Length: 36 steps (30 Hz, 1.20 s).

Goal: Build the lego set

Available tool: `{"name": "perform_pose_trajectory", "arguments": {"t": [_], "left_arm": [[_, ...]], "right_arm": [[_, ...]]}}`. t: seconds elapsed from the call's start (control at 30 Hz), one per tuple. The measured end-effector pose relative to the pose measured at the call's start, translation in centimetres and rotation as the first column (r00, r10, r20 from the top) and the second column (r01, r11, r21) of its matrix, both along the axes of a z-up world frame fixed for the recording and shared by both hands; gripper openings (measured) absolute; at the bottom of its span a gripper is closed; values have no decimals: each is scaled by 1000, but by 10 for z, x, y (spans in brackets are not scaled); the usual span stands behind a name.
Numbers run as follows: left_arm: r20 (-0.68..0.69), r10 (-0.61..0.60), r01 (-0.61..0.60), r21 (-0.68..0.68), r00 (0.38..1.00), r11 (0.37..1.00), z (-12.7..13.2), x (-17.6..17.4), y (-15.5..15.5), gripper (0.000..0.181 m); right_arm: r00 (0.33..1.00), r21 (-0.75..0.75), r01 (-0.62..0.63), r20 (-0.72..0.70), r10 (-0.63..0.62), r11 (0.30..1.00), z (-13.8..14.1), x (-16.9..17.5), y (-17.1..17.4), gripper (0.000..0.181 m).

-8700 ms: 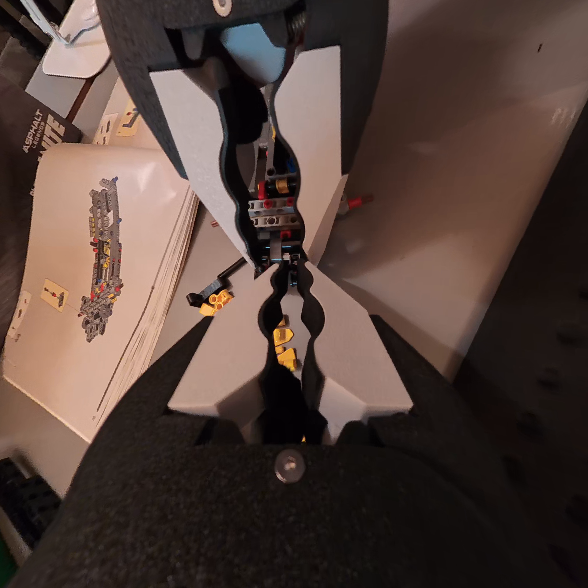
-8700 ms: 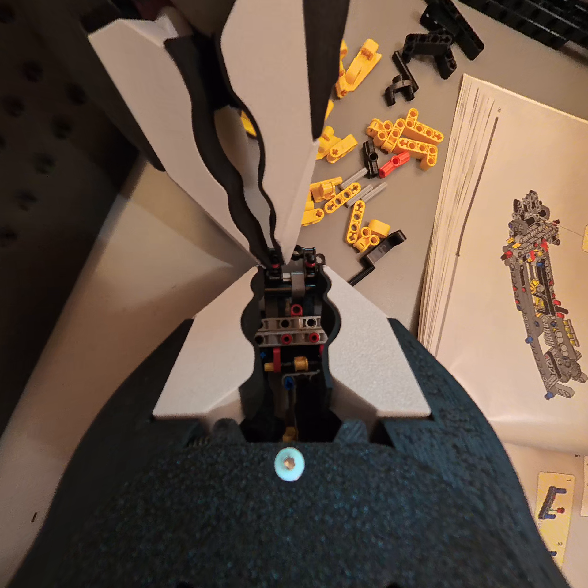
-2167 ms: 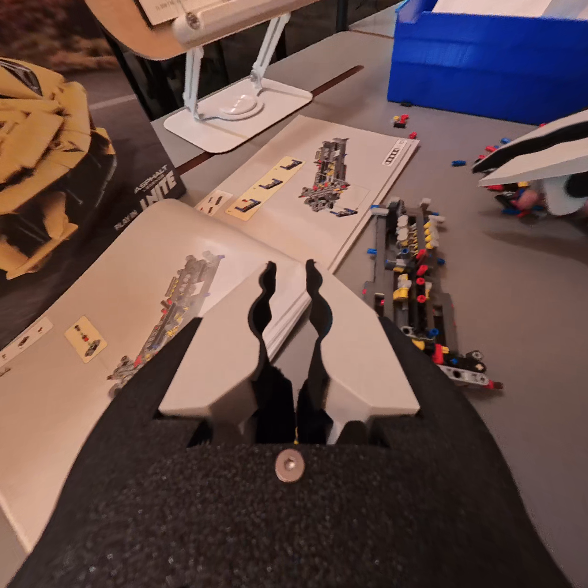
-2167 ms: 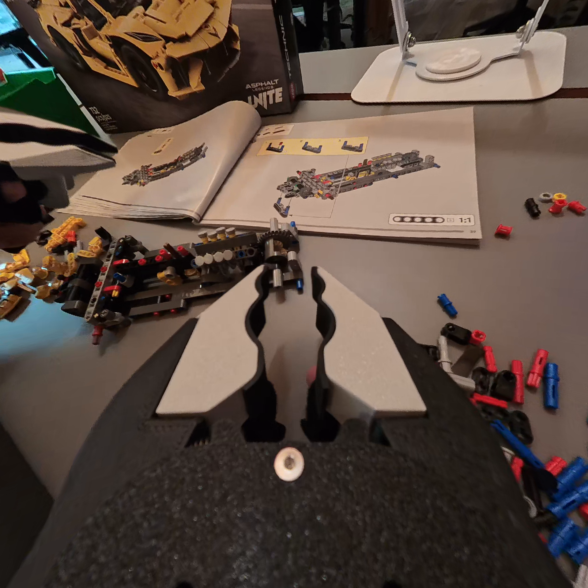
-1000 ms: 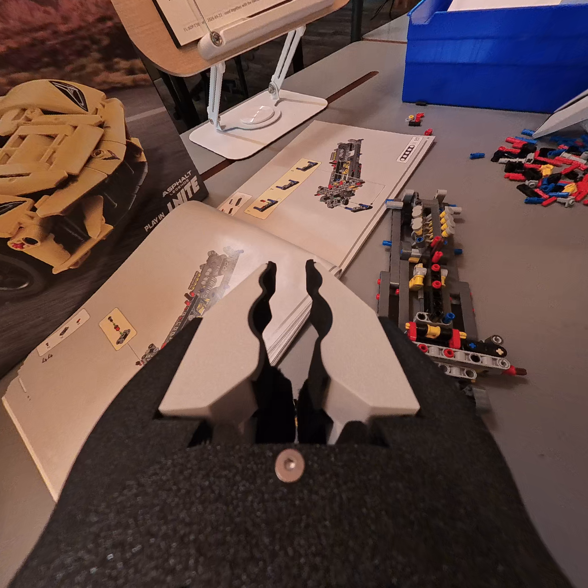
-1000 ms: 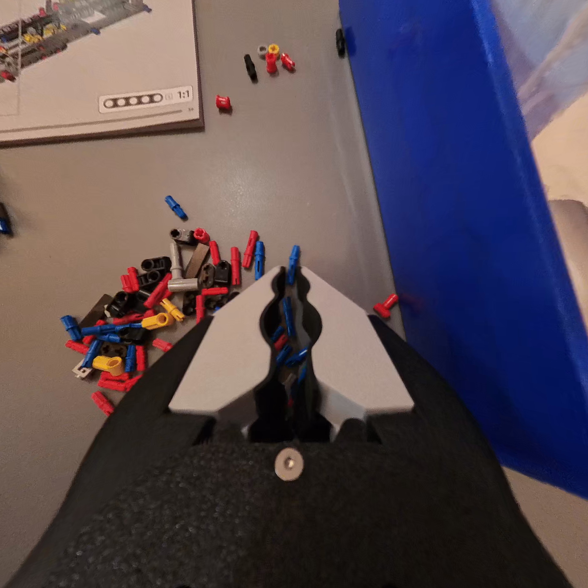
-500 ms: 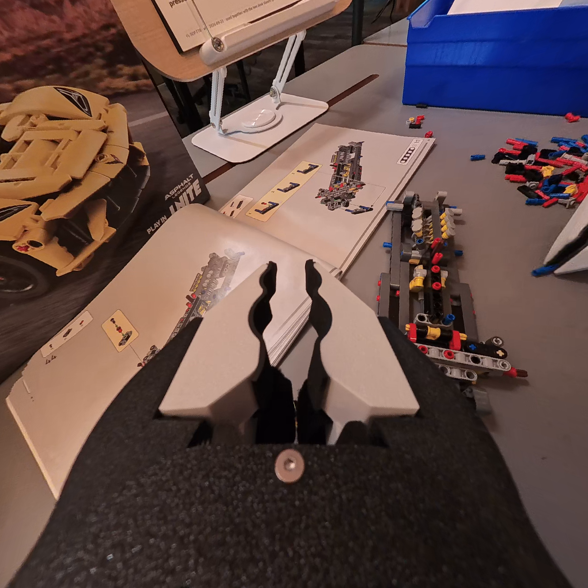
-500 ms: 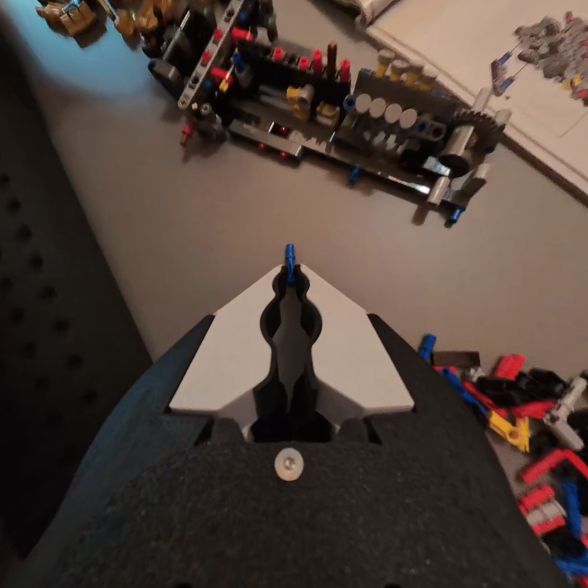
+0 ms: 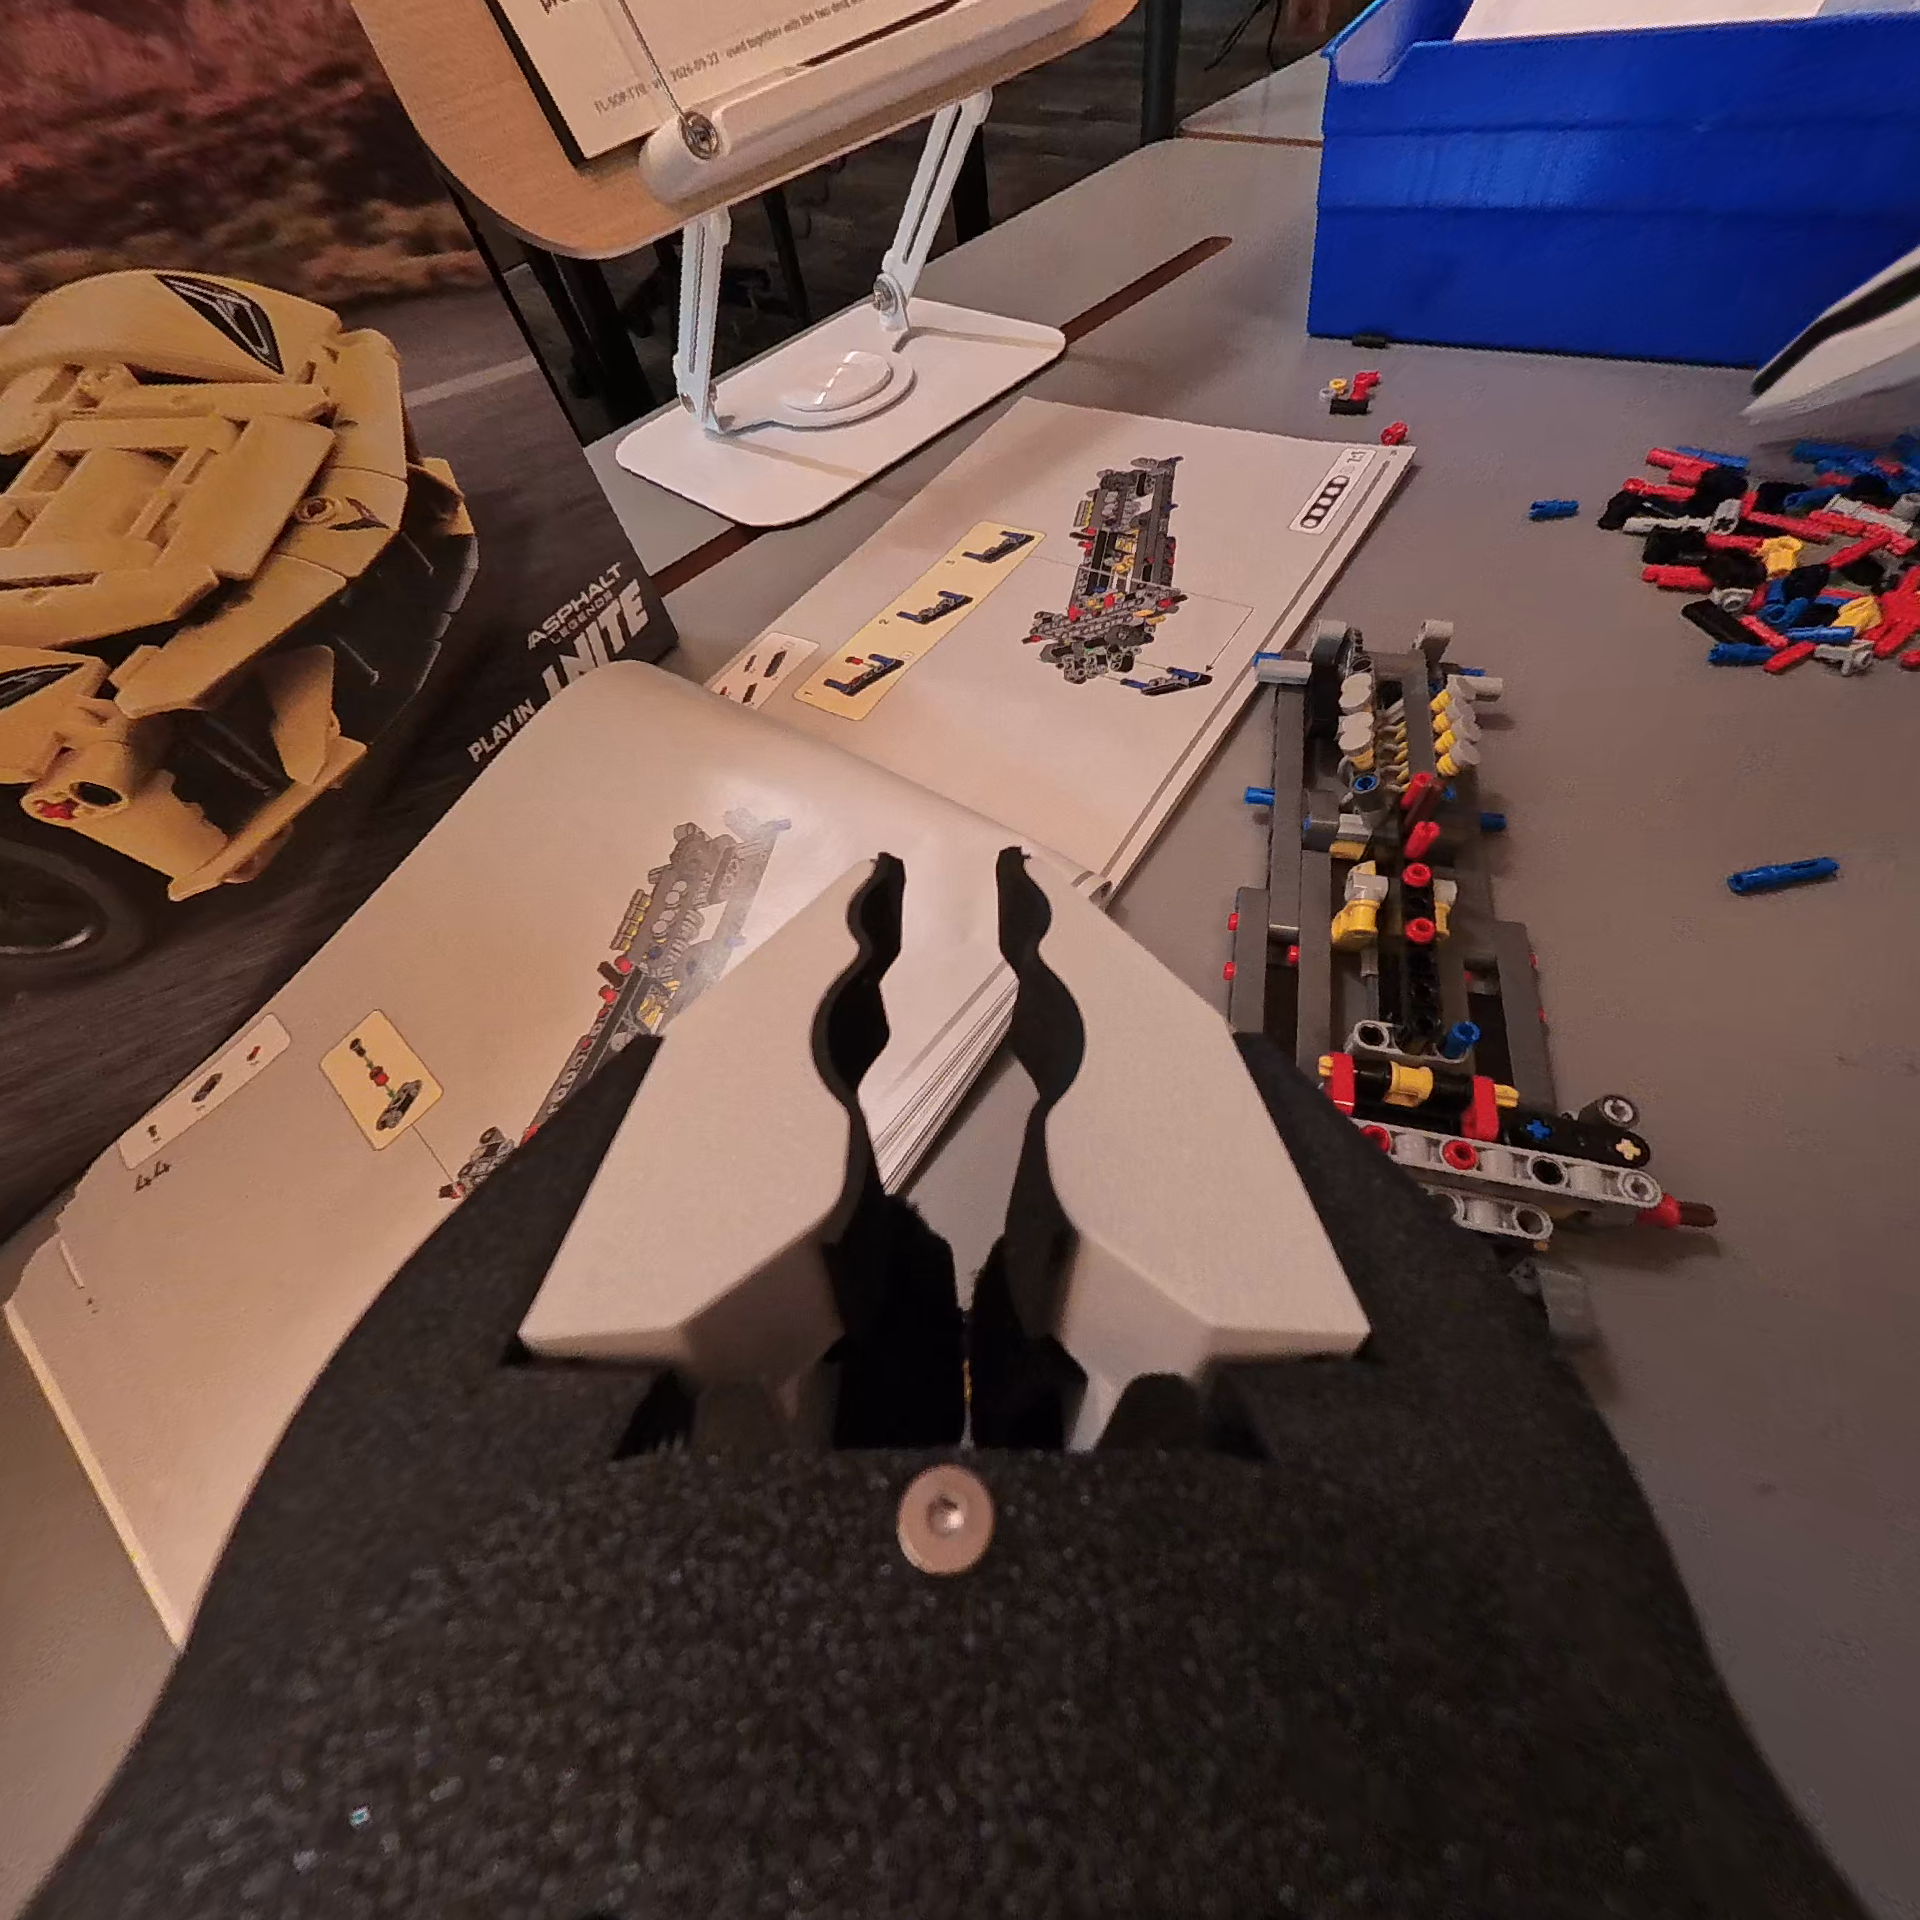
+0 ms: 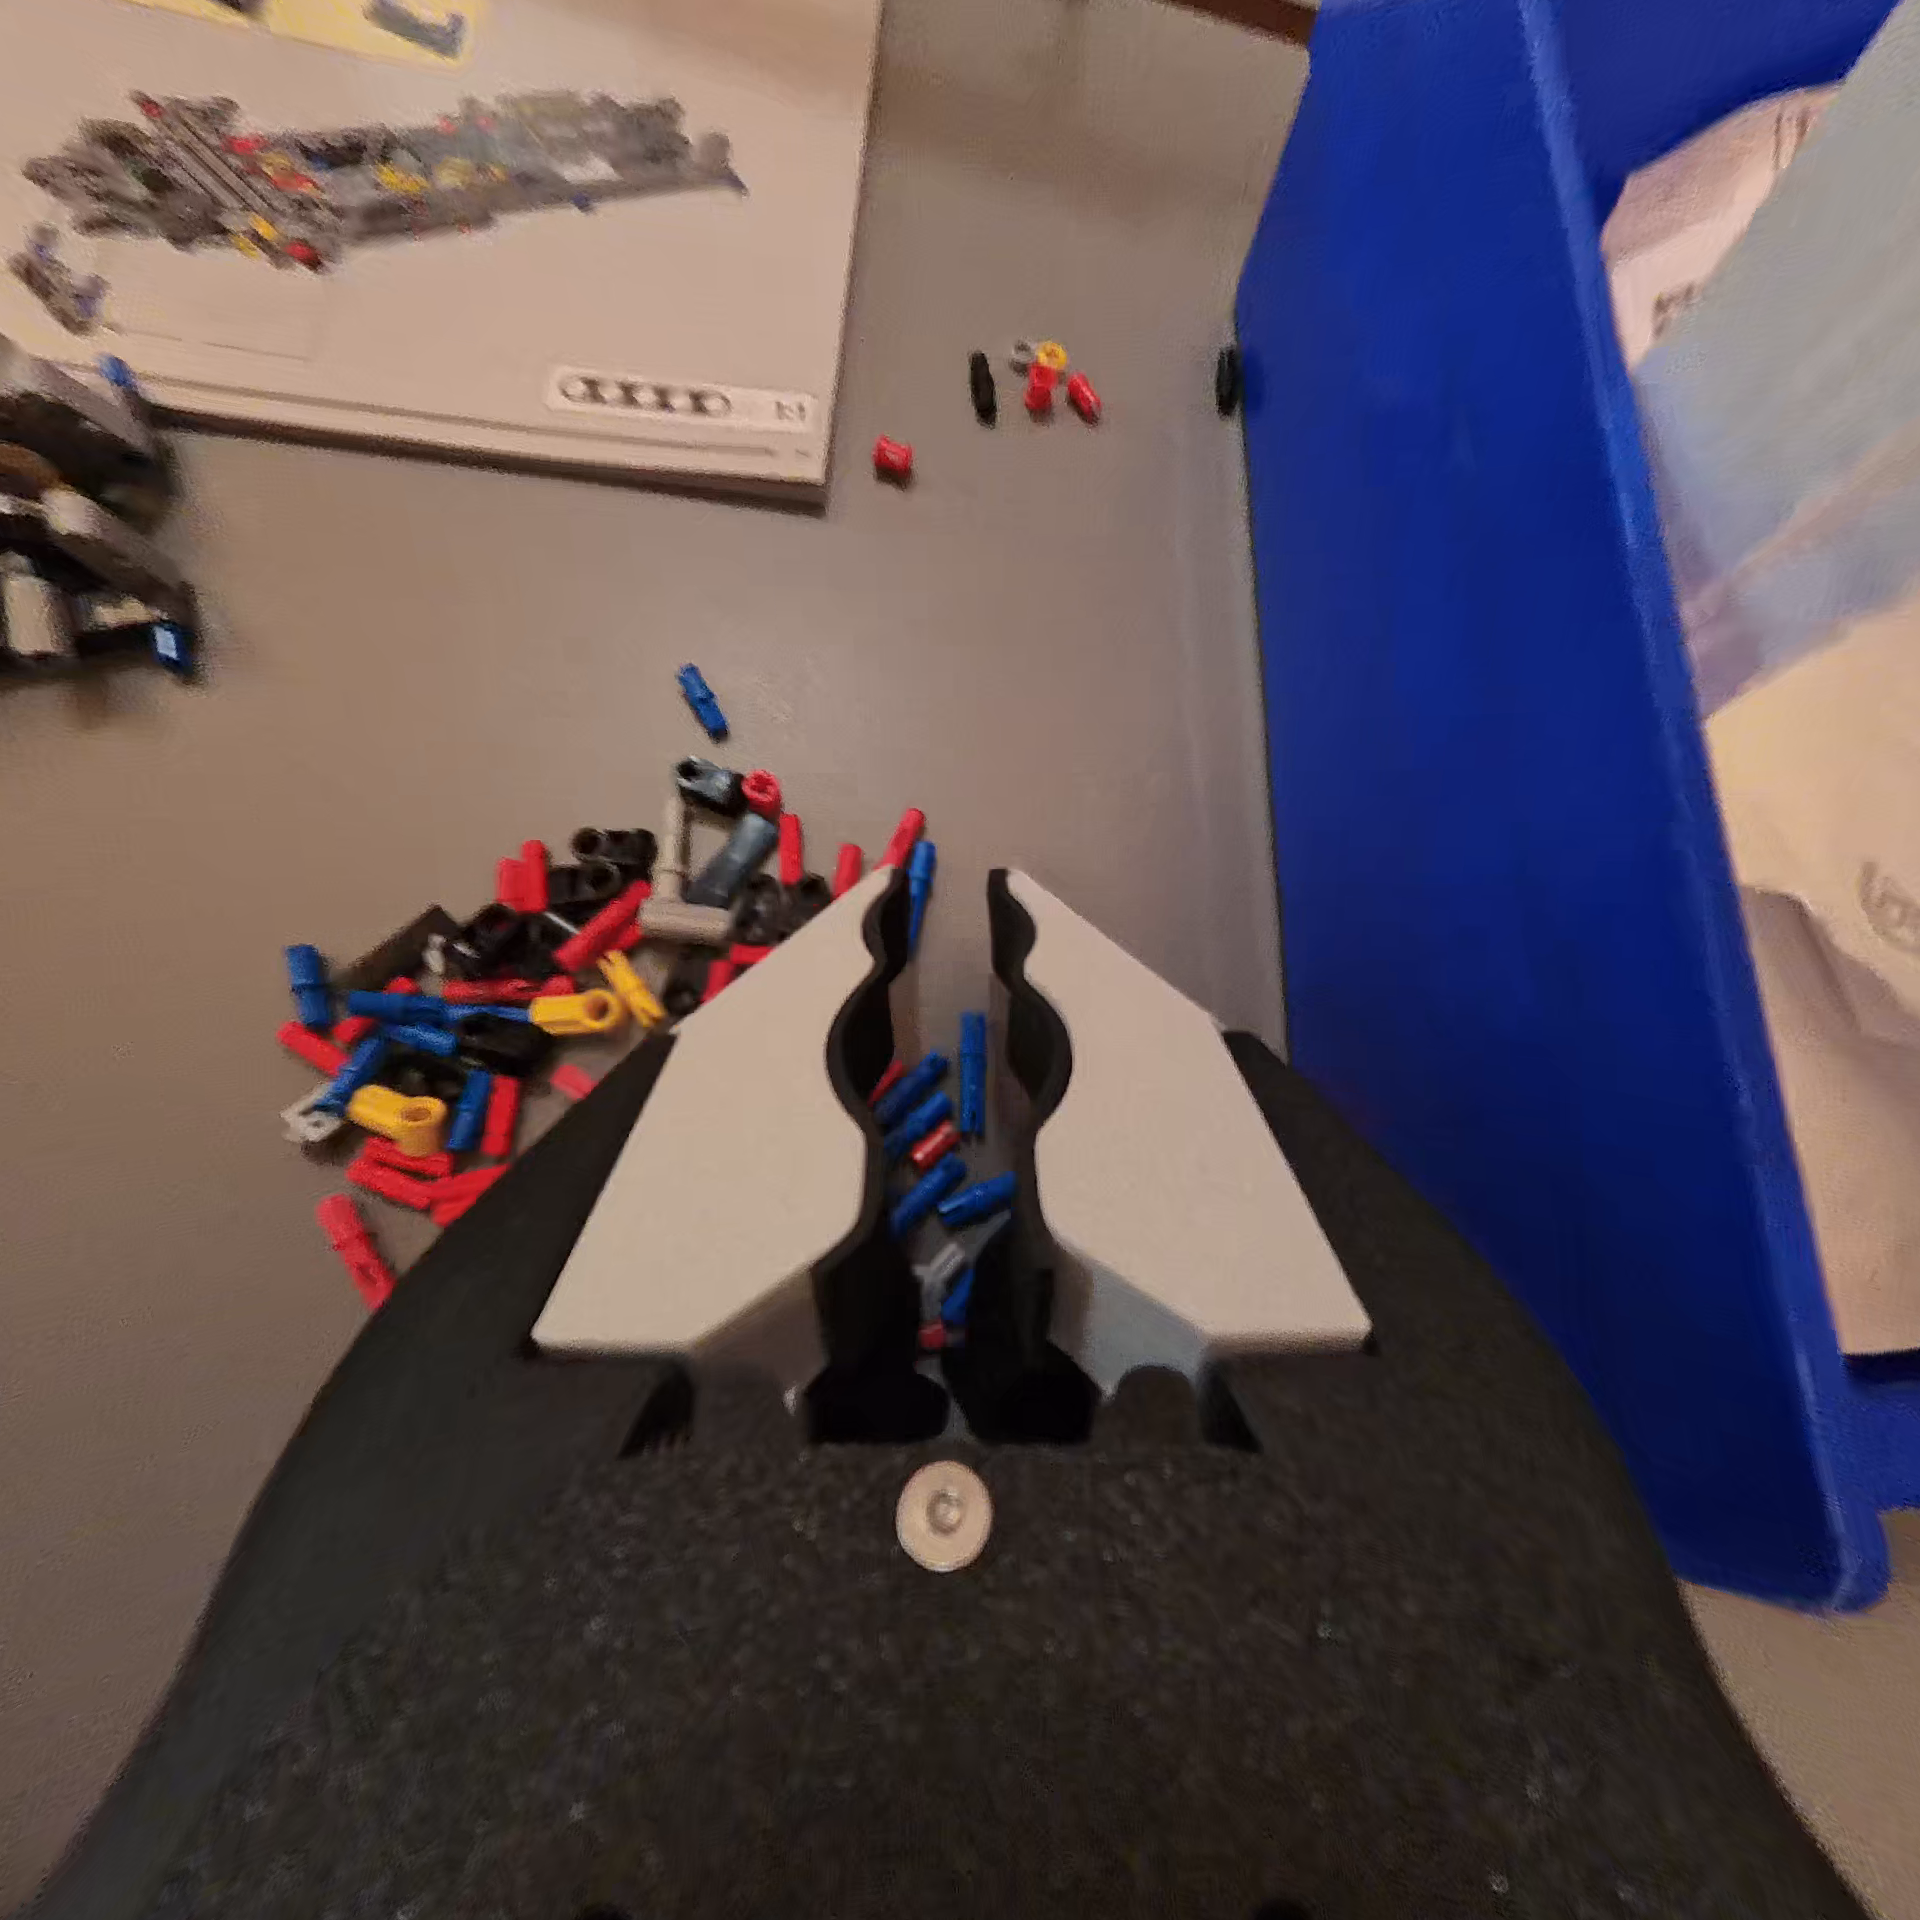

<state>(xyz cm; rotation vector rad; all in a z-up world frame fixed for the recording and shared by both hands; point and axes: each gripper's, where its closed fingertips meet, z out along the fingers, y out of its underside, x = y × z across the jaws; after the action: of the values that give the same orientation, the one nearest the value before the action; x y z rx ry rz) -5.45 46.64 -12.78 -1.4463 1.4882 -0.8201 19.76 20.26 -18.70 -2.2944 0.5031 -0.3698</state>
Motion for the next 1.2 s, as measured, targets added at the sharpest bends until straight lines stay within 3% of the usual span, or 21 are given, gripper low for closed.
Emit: {"name": "perform_pose_trajectory", "arguments": {"t": [0.23,0.47,0.6,0.7,0.77,0.83,0.93,1.2], "left_arm": [[8,6,-6,-10,1000,1000,1,0,1,16],[2,6,-6,3,1000,1000,0,0,1,16],[4,8,-8,1,1000,1000,1,-1,1,16],[3,8,-8,2,1000,1000,0,-1,2,16],[1,6,-6,1,1000,1000,0,0,1,16],[-5,5,-5,3,1000,1000,-1,0,1,16],[-8,5,-4,12,1000,1000,-2,-1,1,17],[-12,-1,1,13,1000,1000,-3,0,-1,16]], "right_arm": [[993,-18,-31,-112,29,999,-19,-7,0,11],[994,-36,-46,-99,42,998,-18,-5,1,3],[999,22,-45,10,45,999,8,-3,6,3],[972,101,-236,32,234,966,32,-43,29,3],[874,153,-471,-51,483,869,34,-103,48,3],[748,186,-628,-122,652,756,28,-156,56,3],[682,126,-702,-165,712,701,5,-186,61,3],[707,13,-697,-152,691,717,-17,-186,60,4]]}}
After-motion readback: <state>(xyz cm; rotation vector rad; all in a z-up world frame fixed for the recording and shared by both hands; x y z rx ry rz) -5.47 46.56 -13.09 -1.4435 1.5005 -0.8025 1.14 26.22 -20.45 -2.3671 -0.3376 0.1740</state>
